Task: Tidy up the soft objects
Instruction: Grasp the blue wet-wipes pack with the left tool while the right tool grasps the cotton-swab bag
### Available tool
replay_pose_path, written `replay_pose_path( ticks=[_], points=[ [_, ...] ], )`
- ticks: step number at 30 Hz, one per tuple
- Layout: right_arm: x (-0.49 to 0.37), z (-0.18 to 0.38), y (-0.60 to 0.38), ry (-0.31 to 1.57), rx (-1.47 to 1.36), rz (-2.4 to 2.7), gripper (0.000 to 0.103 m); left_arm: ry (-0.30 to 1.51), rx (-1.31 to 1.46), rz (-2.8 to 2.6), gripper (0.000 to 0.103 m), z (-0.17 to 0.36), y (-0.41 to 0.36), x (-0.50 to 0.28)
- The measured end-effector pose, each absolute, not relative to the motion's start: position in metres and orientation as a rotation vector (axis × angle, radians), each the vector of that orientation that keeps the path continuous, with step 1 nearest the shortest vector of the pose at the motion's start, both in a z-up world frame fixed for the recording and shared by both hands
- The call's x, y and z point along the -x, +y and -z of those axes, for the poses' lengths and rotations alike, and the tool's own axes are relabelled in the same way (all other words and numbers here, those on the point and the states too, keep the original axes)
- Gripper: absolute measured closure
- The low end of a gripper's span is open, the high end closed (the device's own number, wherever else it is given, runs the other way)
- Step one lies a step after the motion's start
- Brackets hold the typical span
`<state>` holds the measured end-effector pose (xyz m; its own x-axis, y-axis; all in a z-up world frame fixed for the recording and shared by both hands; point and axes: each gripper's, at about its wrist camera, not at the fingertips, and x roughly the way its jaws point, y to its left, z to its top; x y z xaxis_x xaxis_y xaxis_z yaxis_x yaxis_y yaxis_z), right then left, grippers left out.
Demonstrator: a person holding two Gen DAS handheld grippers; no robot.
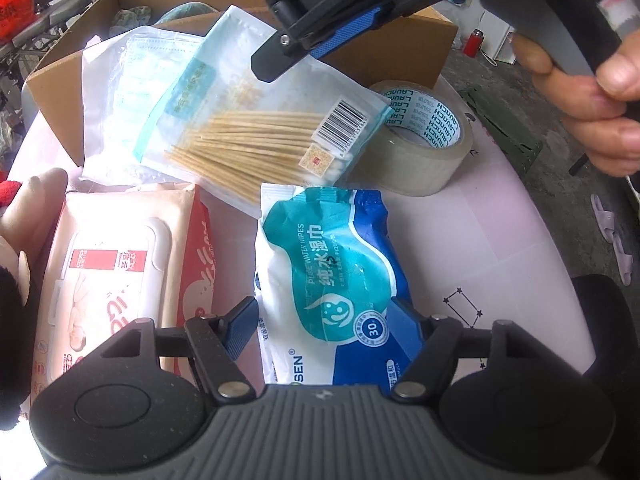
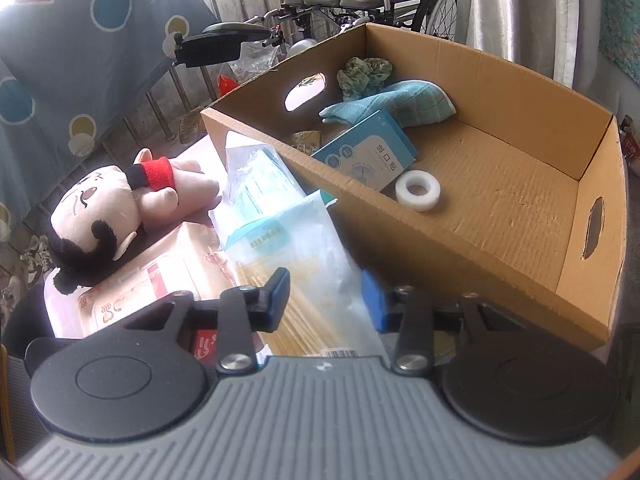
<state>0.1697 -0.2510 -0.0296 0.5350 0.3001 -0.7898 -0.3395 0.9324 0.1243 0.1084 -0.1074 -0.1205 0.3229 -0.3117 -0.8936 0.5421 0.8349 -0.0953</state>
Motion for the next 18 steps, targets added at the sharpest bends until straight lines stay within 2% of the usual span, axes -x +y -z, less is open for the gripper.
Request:
replay_pose_path(
  ticks=[12,18],
  points=[
    [-0.153,0.023,-0.246,0.985,0.031,-0.490,0.068,1.102,-0.248,0.582,0.030,0.124,-0.106,-0.104],
    [-0.170,0.042,-0.239,1.018,0.028,-0.476,0.070,1.108,-0.264,0.595,0.023,0.126,-0.109,-0.105]
  ],
)
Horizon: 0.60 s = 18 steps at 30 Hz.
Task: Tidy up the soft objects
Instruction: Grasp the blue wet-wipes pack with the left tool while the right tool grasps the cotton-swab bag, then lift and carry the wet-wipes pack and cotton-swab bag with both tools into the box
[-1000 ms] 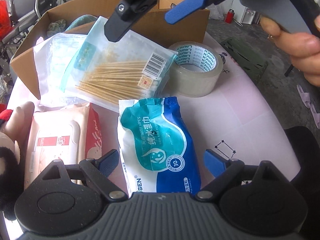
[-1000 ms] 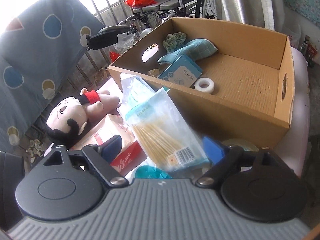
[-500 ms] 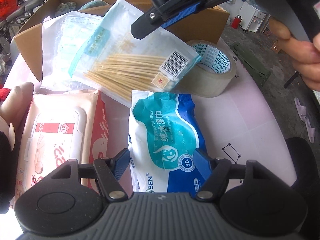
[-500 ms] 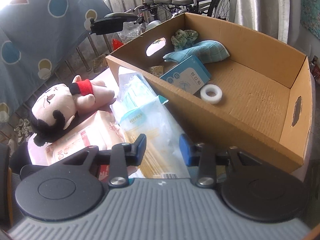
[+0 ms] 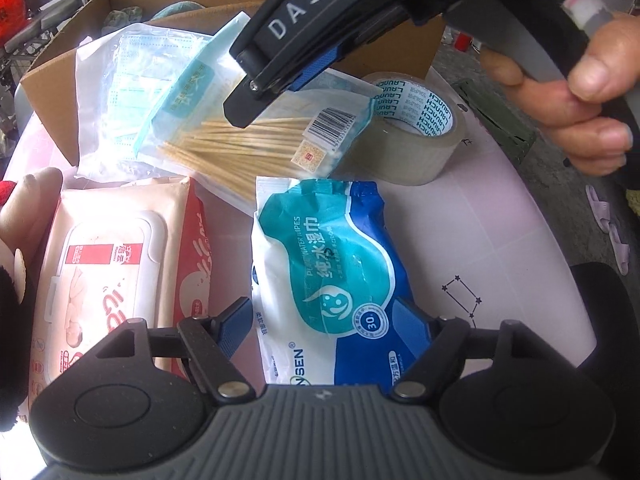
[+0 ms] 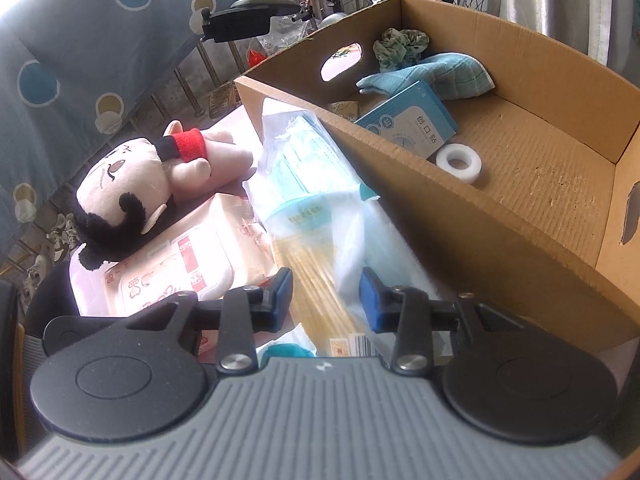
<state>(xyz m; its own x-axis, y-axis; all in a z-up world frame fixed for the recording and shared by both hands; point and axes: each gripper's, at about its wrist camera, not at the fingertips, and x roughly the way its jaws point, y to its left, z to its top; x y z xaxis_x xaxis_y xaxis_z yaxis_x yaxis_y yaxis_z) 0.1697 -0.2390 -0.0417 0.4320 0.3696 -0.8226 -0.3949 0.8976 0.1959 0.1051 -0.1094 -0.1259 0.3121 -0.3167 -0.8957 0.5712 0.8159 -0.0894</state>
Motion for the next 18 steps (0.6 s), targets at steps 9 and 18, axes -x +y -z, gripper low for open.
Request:
replay_pose_path(
  ticks=[9,18],
  points=[
    [-0.177,0.064,-0.244,1.067,-0.026,-0.471,0.079,1.157,-0.224,0.607,0.014,0.137,-0.118,-0.118],
    [-0.177,0.044,-0.256,0.992,-0.047,-0.521,0.036,1.174,-0.204,0.614,0.014,0.134,-0.116,-0.124]
  ],
)
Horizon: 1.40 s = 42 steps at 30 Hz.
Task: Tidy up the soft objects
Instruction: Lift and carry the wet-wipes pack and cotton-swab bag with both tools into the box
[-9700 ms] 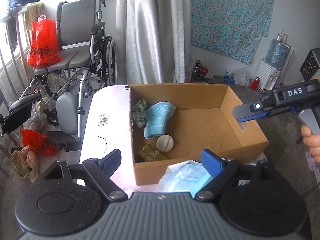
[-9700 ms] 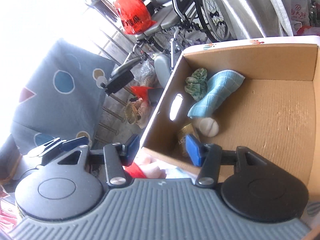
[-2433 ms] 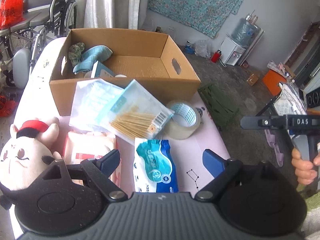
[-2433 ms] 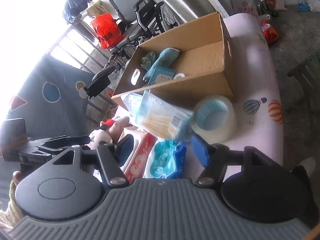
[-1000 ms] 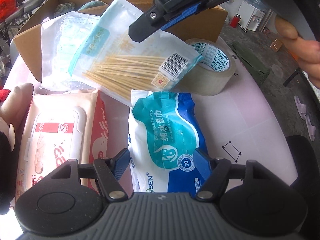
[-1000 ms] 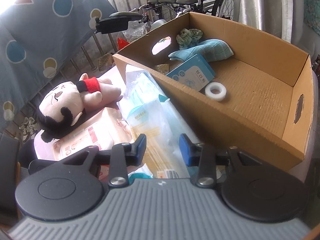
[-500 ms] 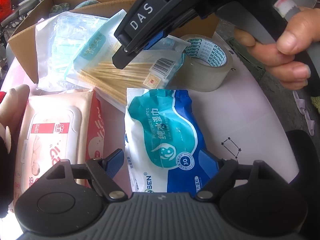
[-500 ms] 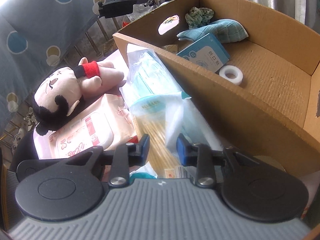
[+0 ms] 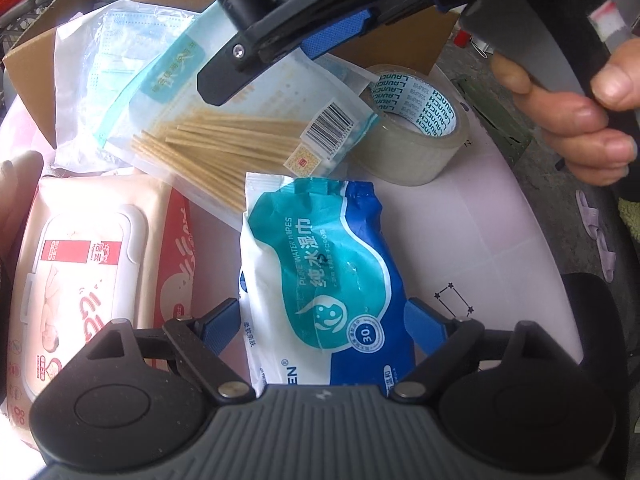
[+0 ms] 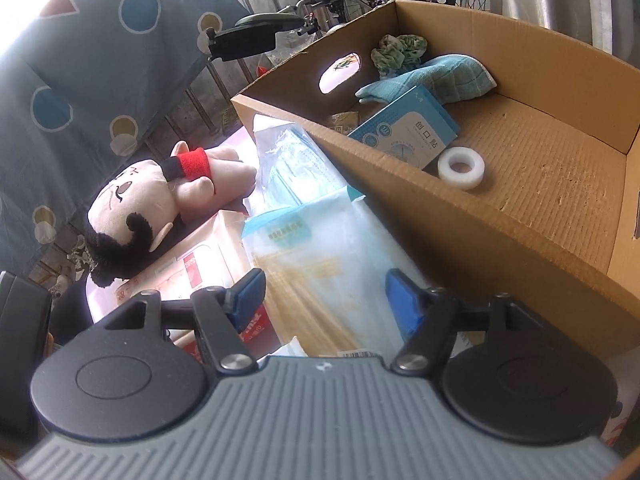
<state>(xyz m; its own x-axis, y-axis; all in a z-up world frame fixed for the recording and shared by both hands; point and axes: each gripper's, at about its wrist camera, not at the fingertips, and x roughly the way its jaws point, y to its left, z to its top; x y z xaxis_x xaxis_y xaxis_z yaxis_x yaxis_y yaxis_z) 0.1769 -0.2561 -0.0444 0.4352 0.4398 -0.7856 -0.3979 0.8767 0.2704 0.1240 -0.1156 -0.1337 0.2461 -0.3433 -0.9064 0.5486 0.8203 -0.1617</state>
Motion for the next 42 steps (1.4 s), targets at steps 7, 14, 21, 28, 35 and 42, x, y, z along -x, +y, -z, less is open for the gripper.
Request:
replay_pose_path(
  ticks=[7,14,21,28,35,42],
  points=[
    [-0.189,0.062,-0.250,1.015,-0.039,-0.519,0.053,1.164,-0.234,0.621,0.013,0.135,-0.117,-0.123],
    [-0.181,0.062,-0.249,1.043,0.001,-0.437,0.095,1.121,-0.178,0.613,0.047,0.126,-0.109,-0.121],
    [-0.153,0.030,-0.268,0.974,-0.033,-0.377,0.095,1.095,-0.167,0.597,0.056,0.121,-0.105,-0.112],
    [-0.125,0.005,-0.285,0.923,-0.049,-0.316,0.095,1.092,-0.144,0.582,0.075,0.112,-0.100,-0.104],
    [-0.104,-0.010,-0.296,0.887,-0.076,-0.284,0.095,1.061,-0.133,0.574,0.079,0.102,-0.096,-0.094],
    [-0.084,-0.024,-0.304,0.855,-0.088,-0.260,0.095,1.021,-0.172,0.546,0.080,0.088,-0.093,-0.080]
  ],
)
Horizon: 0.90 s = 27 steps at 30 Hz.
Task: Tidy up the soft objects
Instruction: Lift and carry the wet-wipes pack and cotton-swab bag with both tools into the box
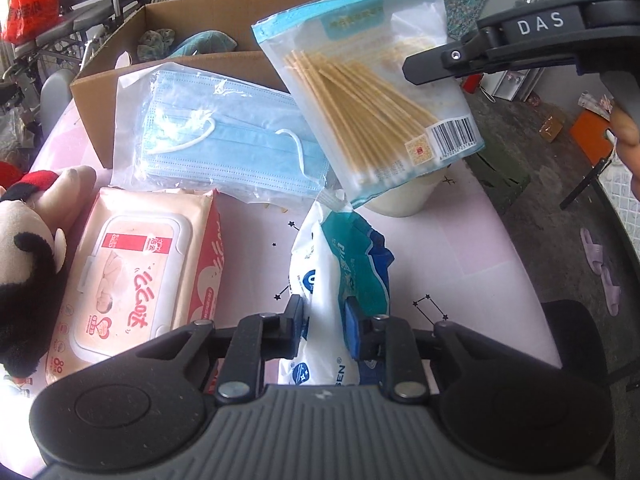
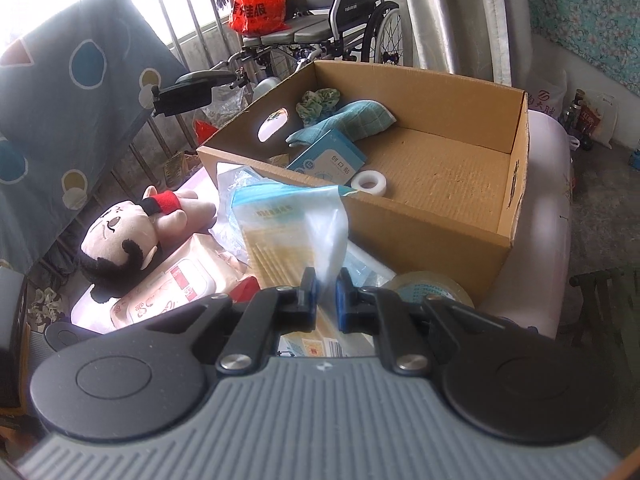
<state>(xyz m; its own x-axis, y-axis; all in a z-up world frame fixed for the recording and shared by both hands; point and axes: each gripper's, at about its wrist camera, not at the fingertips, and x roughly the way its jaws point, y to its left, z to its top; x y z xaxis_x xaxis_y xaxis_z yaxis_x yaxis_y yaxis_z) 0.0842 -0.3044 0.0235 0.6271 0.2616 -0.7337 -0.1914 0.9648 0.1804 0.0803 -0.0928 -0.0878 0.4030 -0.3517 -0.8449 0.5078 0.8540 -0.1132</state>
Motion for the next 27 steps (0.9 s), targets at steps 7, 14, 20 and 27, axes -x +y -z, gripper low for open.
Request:
replay_pose_path(
  ticks=[7,14,20,27],
  points=[
    [-0.074,-0.021,-0.315,0.860,-0.110,-0.239,0.095,1.022,-0.244,0.580,0.079,0.092,-0.108,-0.074],
    [-0.069,-0.006,-0.323,0.878,-0.151,-0.240,0.095,1.130,-0.225,0.576,0.066,0.122,-0.111,-0.092],
    [-0.071,-0.001,-0.327,0.875,-0.167,-0.237,0.095,1.104,-0.121,0.587,0.084,0.111,-0.099,-0.095],
    [-0.066,-0.016,-0.331,0.830,-0.171,-0.229,0.095,1.058,-0.112,0.583,0.087,0.082,-0.093,-0.090]
  ],
)
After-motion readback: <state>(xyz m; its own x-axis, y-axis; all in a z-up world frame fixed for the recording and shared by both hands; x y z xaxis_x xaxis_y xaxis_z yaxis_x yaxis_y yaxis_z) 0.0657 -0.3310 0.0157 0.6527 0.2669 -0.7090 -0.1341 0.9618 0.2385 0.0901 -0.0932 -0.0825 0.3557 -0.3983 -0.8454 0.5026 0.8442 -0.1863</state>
